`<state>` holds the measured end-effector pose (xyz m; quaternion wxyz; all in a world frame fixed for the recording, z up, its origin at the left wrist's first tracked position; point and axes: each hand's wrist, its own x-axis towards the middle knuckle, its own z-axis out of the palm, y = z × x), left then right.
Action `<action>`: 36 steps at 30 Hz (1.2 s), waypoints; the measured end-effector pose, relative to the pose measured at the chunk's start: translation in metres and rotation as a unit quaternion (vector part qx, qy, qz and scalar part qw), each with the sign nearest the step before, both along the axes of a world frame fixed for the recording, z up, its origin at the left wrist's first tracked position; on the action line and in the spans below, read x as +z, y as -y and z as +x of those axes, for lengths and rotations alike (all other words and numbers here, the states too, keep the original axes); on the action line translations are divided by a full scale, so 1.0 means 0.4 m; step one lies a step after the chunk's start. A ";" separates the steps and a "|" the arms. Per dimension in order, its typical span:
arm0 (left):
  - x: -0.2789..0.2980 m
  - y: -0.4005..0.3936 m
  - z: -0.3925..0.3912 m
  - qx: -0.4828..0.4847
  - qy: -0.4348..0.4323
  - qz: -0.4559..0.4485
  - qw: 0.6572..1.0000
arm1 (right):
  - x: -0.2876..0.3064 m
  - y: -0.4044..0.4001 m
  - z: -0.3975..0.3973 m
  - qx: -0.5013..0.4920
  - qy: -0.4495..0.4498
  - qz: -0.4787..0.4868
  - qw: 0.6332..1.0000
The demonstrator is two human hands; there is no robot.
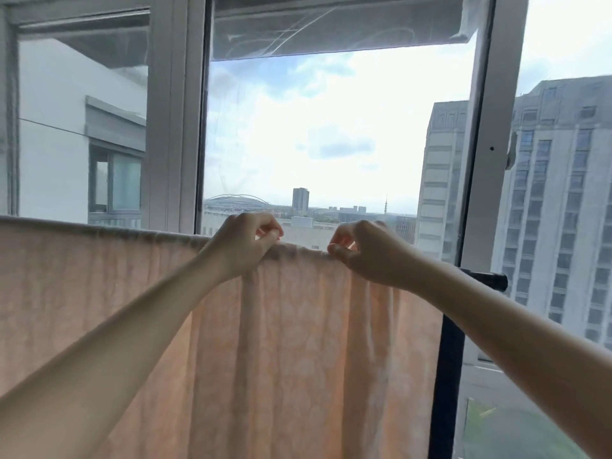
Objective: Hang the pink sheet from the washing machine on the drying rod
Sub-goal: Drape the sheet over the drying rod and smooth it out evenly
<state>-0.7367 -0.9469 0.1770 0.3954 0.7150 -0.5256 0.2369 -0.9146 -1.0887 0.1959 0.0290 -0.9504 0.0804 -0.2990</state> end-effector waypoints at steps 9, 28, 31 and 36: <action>-0.039 -0.165 0.197 0.033 -0.011 0.027 0.999 | -0.001 -0.111 0.172 0.003 0.016 -0.040 0.999; -0.030 -0.230 0.385 -0.051 0.019 -0.029 0.998 | 0.002 -0.280 0.415 -0.098 0.147 -0.073 0.982; -0.042 -0.245 0.423 -0.033 0.029 -0.041 0.998 | -0.027 -0.274 0.427 -0.110 0.088 -0.043 0.989; -0.041 -0.276 0.448 -0.065 0.008 -0.012 0.998 | -0.012 -0.302 0.438 -0.090 0.102 -0.008 0.991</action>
